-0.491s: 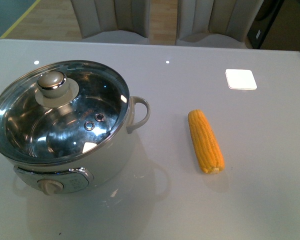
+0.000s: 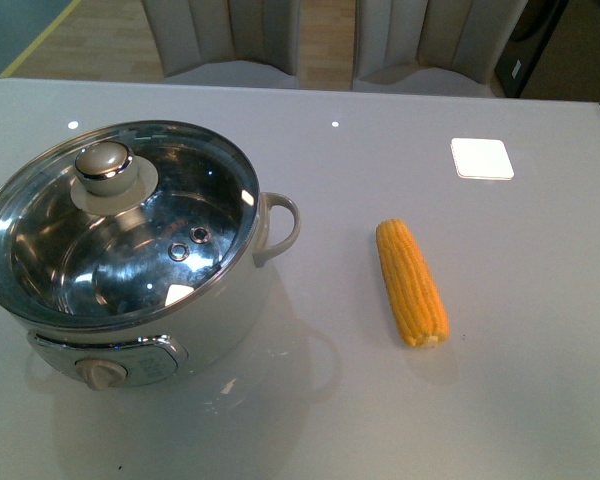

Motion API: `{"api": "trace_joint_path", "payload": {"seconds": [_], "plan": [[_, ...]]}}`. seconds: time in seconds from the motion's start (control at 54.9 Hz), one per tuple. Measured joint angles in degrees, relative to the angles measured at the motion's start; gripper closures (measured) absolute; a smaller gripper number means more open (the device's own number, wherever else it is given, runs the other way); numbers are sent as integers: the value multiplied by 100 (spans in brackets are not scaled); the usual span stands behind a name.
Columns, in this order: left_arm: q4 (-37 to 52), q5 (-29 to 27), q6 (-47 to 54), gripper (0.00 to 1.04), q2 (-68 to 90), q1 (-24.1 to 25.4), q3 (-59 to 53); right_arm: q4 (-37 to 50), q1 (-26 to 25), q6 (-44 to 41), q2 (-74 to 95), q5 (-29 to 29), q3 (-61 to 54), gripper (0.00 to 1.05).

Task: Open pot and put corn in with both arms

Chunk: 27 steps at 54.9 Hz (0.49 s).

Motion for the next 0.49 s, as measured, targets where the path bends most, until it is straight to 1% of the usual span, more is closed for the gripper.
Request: {"api": "trace_joint_path", "payload": {"seconds": [0.2,0.218,0.237,0.255,0.273,0.328,0.4,0.491], "plan": [[0,0,0,7,0,-2,0,0,0,0,0,0,0,9],[-31,-85,-17,7,17,-15,7,0,0,0,0,0,-2,9],[-387,-553,-96,7,149,-144,127,0,0,0,0,-2,-2,9],[-723,-907,-166,7,315,-275,245,0,0,0,0,-2,0,9],[-1141,-1412,-249,7,592,-424,402,0,0,0,0,9,0,9],[-1556,-1768,-341,7,920,-509,518,0,0,0,-2,0,-2,9],[-1609,-1799,-391,7,1167,-518,533,0,0,0,-2,4,0,9],[-1174,-1526,-389,7,1709,-415,658,0,0,0,-2,0,0,9]]}}
